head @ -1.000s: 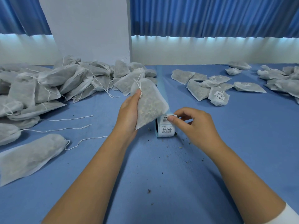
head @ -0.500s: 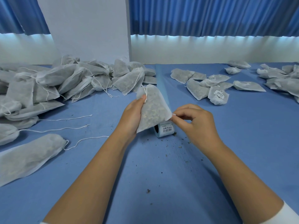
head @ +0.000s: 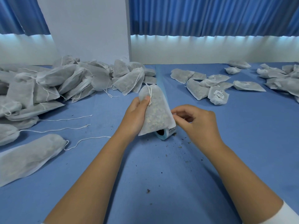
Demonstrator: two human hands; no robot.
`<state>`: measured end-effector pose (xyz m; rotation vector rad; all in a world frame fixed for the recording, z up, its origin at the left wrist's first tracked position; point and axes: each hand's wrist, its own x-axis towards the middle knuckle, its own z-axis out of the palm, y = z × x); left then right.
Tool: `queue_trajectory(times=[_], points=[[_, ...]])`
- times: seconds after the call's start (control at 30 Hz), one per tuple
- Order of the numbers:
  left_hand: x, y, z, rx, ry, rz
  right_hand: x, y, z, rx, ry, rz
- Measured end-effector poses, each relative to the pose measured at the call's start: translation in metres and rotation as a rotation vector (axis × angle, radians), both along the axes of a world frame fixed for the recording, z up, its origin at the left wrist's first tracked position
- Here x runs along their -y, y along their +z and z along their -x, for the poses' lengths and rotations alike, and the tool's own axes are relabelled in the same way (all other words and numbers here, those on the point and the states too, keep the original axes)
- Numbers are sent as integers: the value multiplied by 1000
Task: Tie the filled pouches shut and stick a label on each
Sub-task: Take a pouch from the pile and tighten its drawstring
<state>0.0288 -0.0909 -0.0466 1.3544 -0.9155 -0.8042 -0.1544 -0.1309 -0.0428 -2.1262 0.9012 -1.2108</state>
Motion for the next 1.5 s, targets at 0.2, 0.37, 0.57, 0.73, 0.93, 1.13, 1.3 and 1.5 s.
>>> queue_trajectory(times=[0.2, 0.37, 0.57, 0.73, 0.93, 1.13, 1.3, 1.5], points=[[-1, 0, -1, 30, 17, -2, 0, 0, 1, -22, -16, 39], [1, -3, -4, 22, 47, -13, 0, 1, 1, -129, -15, 74], [6, -10, -15, -112, 30, -44, -1, 2, 2, -177, 100, -34], [9, -14, -19, -179, 21, -52, -2, 5, 1, -92, 164, -122], [10, -15, -20, -165, 13, -60, 0, 10, 1, 151, 204, -237], [3, -2, -16, -119, 61, -10, 0, 7, -3, 277, 167, -323], [-4, 9, -13, -46, 123, 66, 0, 8, -2, 333, 87, -305], [-13, 17, 3, 99, 61, 41, -6, 11, -4, 301, 106, -254]])
